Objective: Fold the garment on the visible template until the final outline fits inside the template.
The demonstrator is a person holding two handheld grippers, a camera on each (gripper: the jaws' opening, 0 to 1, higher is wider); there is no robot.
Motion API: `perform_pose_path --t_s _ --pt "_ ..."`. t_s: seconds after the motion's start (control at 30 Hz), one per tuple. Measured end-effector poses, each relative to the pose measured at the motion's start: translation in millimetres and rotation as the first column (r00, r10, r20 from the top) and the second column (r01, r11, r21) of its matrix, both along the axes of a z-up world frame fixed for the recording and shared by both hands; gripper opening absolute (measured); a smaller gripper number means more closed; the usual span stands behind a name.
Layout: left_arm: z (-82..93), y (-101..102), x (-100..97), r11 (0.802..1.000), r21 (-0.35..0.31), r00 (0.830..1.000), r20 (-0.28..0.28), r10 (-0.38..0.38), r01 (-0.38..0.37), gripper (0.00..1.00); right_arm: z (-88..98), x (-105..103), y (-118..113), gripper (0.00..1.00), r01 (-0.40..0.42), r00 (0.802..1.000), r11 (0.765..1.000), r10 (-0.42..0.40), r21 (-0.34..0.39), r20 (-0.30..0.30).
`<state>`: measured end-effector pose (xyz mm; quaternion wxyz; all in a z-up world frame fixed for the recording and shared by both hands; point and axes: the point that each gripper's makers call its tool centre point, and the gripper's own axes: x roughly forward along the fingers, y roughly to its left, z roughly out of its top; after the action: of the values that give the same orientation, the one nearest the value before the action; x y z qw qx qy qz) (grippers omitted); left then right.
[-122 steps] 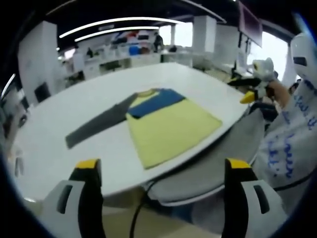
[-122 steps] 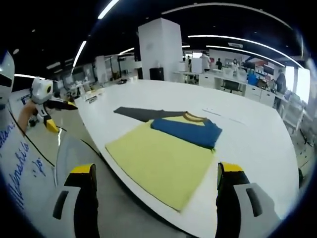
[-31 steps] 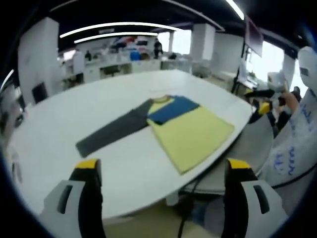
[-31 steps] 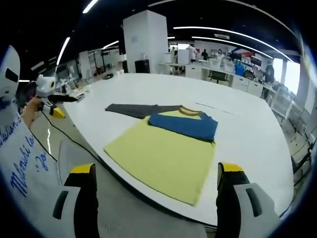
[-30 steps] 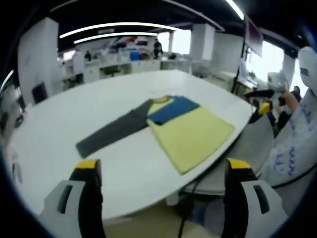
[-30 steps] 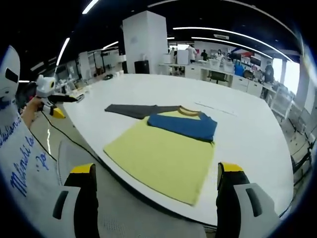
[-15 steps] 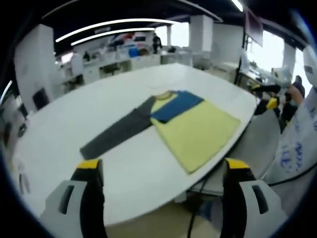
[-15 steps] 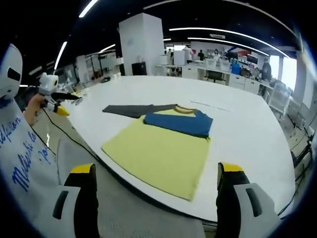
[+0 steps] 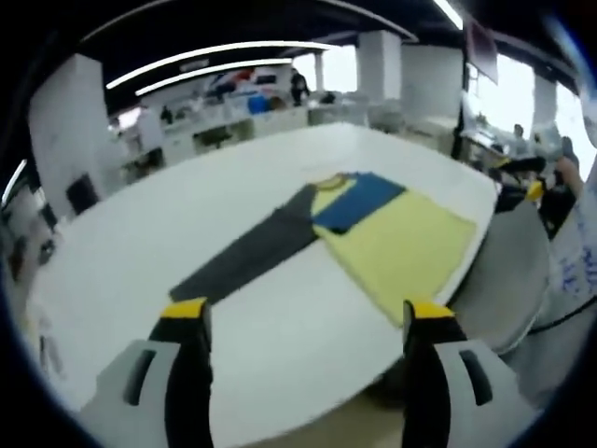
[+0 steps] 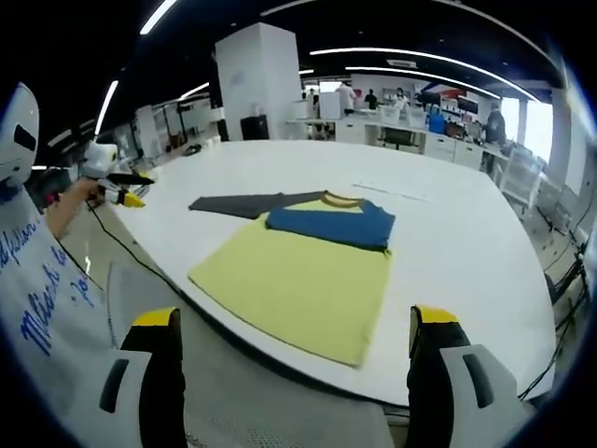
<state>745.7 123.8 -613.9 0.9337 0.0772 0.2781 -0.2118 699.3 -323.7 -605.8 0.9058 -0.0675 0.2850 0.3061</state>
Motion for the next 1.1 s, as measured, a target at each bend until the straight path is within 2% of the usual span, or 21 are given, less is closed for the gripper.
perform_pose_path --t_s 0.1,0.17,0.4,0.43,0.53,0.57,0.8,0.9,1.1 --pt "-4.5 7 6.6 1.000 0.001 1.000 0.012 0.016 -0.016 0.72 0.7 1 0 1.00 -0.001 1.000 1.000 0.001 0.000 0.005" --pt "-8.9 8 11.8 0.998 -0.048 0.999 -0.003 0.041 -0.041 0.74 -0.4 1 0 1.00 -0.002 1.000 1.000 0.002 -0.003 0.002" --pt "-20.9 17 23.5 1.000 0.006 1.000 -0.019 0.012 -0.012 0.70 -3.9 1 2 1.00 -0.007 1.000 1.000 0.006 -0.008 -0.013" --pt "-21.8 18 25.0 0.999 0.034 1.000 -0.009 -0.010 0.011 0.69 -4.5 1 2 1.00 -0.005 1.000 1.000 0.005 -0.009 -0.015" --pt "-26.6 25 28.6 0.999 0.049 1.000 -0.023 0.003 -0.002 0.65 -4.5 2 1 1.00 0.000 1.000 1.000 0.000 -0.009 -0.014" --pt "-31.0 28 28.8 0.999 0.032 0.999 -0.050 0.018 -0.017 0.64 -3.8 2 2 1.00 0.001 1.000 1.000 -0.001 -0.004 -0.012" --pt "-45.1 42 40.1 0.997 -0.016 0.994 -0.068 0.080 -0.081 0.58 -2.4 2 0 1.00 0.015 1.000 1.000 -0.015 -0.015 0.000" --pt "-52.0 48 46.2 0.994 -0.026 0.991 -0.086 0.106 -0.109 0.51 -2.2 1 -3 1.00 0.024 1.000 1.000 -0.024 -0.017 -0.001" --pt "-52.4 61 62.8 0.989 -0.032 0.988 -0.067 0.139 -0.141 0.46 -3.2 2 -4 1.00 0.038 0.999 0.999 -0.038 -0.019 -0.005"
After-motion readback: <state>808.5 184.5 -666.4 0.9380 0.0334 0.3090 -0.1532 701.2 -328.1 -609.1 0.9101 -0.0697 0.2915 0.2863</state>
